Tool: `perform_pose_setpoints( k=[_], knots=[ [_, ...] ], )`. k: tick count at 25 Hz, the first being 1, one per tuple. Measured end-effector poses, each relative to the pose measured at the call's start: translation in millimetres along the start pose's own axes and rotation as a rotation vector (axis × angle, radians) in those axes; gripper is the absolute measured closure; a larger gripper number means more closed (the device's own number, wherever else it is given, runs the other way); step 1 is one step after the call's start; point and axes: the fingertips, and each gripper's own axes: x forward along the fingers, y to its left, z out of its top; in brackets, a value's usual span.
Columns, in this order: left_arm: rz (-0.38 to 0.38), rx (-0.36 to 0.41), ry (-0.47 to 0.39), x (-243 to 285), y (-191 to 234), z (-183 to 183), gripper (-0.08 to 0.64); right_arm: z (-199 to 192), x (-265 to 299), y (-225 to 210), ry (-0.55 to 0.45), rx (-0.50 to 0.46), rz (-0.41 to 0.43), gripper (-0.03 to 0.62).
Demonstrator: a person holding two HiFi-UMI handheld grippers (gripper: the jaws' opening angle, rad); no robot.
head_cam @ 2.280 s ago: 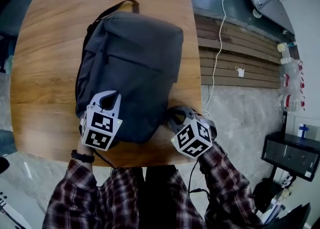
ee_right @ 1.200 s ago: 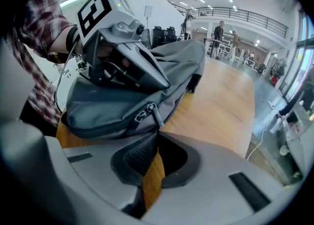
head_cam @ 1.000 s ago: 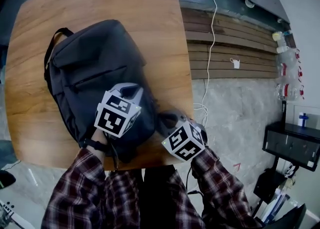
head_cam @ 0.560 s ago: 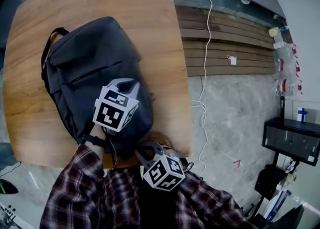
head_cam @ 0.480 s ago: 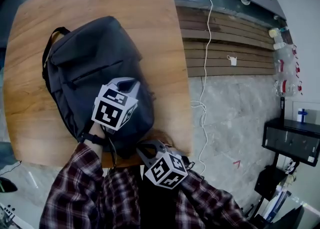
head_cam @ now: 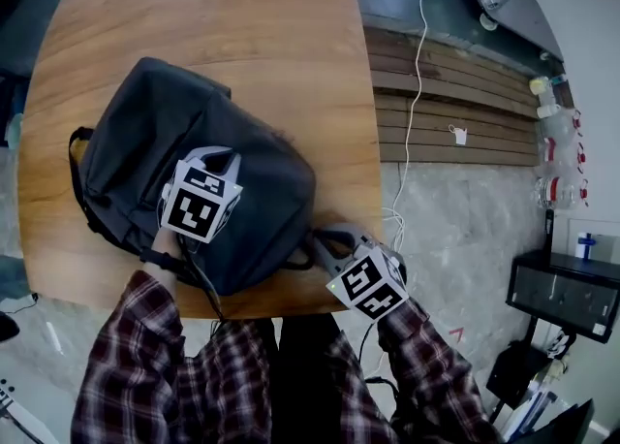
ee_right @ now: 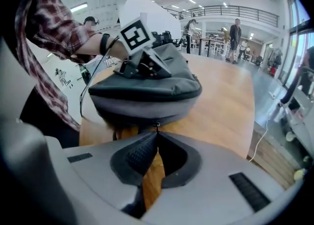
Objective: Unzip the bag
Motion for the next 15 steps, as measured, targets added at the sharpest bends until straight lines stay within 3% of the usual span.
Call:
perform_pose_setpoints(
  k=[8, 11, 15],
  knots=[
    [0.032, -0.208, 0.029, -34.3, 9.6, -45.5, 0.552, 31.2, 23.4, -64.1, 0.007, -0.026, -0.059, 0.574],
    [-0.060, -0.163, 0.048, -42.2, -13.0, -39.5, 0.552, 49.5, 32.1, -78.1, 0.005, -0.034, -0.075, 0.574],
    [-0.203, -0.051, -0.008, -33.9, -65.7, 0.8, 0.552, 53.8, 33.8, -78.4, 0.012, -0.049, -0.068, 0.574]
  ],
)
